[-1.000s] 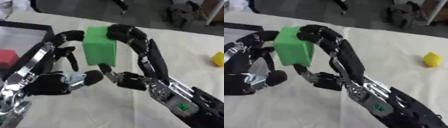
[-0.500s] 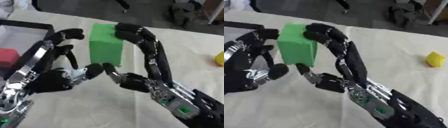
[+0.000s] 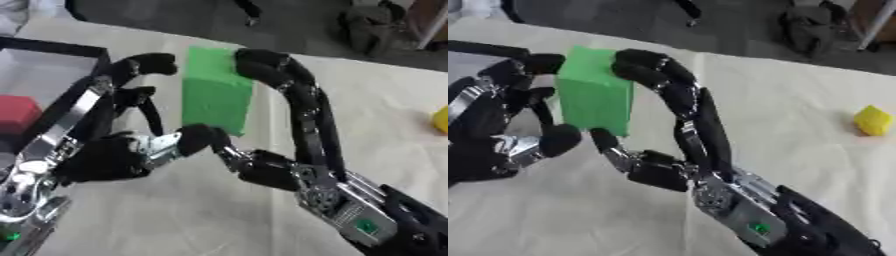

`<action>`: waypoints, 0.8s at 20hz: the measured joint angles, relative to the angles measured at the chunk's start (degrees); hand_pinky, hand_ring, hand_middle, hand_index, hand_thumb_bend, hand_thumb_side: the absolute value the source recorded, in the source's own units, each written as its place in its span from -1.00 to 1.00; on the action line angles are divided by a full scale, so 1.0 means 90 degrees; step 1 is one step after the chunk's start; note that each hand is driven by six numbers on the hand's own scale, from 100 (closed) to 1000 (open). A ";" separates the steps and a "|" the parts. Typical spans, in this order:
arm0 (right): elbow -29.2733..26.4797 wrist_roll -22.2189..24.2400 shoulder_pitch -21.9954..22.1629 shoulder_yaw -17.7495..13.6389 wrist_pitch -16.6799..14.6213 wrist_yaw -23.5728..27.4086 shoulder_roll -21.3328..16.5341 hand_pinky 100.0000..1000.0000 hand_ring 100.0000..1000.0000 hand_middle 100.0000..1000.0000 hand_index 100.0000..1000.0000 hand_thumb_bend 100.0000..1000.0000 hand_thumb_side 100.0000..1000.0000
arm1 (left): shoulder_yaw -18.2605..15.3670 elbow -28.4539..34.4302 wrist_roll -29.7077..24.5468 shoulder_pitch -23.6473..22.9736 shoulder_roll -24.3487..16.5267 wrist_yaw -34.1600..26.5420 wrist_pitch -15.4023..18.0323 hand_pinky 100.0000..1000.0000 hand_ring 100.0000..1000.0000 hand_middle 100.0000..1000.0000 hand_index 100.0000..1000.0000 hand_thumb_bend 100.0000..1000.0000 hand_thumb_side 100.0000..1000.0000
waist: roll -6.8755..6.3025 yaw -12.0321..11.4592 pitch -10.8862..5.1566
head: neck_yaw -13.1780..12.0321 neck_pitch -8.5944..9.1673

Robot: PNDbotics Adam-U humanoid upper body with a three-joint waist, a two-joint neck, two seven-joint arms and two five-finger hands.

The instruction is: Pick up the objects with one hand, pass them to the other hand, and then place them into the box on the other side of the table.

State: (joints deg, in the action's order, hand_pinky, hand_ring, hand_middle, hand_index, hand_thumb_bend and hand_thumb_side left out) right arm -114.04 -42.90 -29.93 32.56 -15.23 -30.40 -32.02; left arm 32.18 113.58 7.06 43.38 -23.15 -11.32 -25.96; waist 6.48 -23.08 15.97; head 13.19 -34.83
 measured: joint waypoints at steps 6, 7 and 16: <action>0.0000 0.0302 -0.0037 -0.0048 -0.0231 0.0439 0.0000 0.16 -0.14 -0.49 -0.31 -1.00 -1.00 | 0.0000 0.0000 -0.0136 0.0051 0.0001 0.0049 0.0055 0.91 -0.39 0.60 0.74 0.43 -0.21 | 0.0005 0.0000 0.0013 | -0.0002 0.0004; 0.0000 0.0321 -0.0038 -0.0062 -0.0247 0.0500 0.0001 0.16 -0.14 -0.50 -0.31 -1.00 -1.00 | 0.0000 0.0000 -0.0134 0.0057 0.0002 0.0057 0.0050 0.91 -0.39 0.60 0.74 0.42 -0.20 | 0.0005 0.0000 0.0015 | -0.0003 0.0016; 0.0000 0.0582 -0.0093 -0.0085 -0.0509 0.0814 0.0002 0.15 -0.16 -0.51 -0.32 -1.00 -1.00 | 0.0008 0.0000 -0.0110 0.0114 0.0055 0.0030 -0.0156 0.90 -0.39 0.58 0.72 0.35 -0.18 | 0.0013 0.0006 0.0046 | -0.0040 0.0029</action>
State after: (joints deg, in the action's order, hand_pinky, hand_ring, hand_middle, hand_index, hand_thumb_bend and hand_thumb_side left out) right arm -114.04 -37.66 -30.77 31.80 -19.81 -23.07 -32.00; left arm 32.24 113.58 6.07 44.40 -22.66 -11.06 -27.37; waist 6.60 -23.03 16.39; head 12.83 -34.57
